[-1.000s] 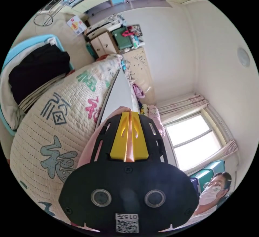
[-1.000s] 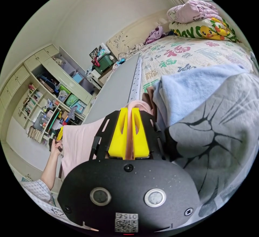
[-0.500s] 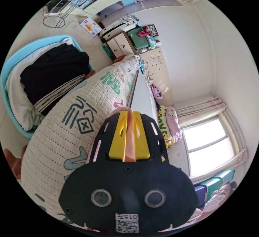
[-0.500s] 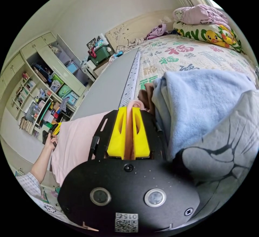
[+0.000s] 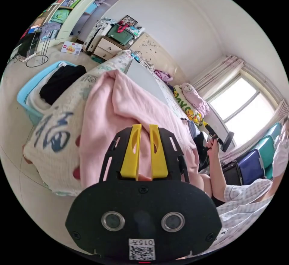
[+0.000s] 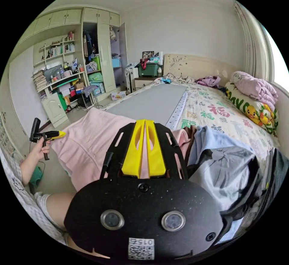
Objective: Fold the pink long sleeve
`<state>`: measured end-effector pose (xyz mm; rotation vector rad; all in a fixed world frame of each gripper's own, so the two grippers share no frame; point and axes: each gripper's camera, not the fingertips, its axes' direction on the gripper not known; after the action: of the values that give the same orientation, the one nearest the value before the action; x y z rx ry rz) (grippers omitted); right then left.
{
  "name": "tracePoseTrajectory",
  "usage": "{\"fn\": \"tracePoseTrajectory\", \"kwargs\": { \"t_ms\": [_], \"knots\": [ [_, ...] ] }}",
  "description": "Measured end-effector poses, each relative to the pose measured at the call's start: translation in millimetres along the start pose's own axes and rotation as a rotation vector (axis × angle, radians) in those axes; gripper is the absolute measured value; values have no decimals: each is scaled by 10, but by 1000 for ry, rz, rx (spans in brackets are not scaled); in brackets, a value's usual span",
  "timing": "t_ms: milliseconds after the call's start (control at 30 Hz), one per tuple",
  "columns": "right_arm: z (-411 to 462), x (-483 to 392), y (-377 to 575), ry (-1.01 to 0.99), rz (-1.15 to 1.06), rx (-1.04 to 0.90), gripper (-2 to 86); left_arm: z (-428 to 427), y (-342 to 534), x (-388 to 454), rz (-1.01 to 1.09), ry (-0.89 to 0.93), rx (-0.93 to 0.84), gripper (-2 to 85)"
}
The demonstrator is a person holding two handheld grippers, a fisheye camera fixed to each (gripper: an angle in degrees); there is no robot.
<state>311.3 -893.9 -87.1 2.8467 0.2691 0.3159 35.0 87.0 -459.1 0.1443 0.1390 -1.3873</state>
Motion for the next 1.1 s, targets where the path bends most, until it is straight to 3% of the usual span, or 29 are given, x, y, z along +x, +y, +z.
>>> {"fn": "tracePoseTrajectory", "kwargs": {
  "t_ms": [100, 267, 433, 700, 1100],
  "knots": [
    [-141, -230, 776, -202, 75, -131, 35, 65, 420, 70, -3, 84, -52, 84],
    [-77, -257, 1692, -238, 303, -300, 100, 354, 713, 145, 20, 160, -146, 91],
    [-87, -209, 1701, -409, 350, -374, 93, 494, 890, 182, 60, 141, -201, 57],
    [-86, -496, 1621, -211, 215, -483, 11, 284, 1054, 155, 79, 159, -158, 10],
    [-162, -437, 1727, -109, 185, -480, 1, 391, 1321, -114, 109, 58, -199, 4]
  ]
}}
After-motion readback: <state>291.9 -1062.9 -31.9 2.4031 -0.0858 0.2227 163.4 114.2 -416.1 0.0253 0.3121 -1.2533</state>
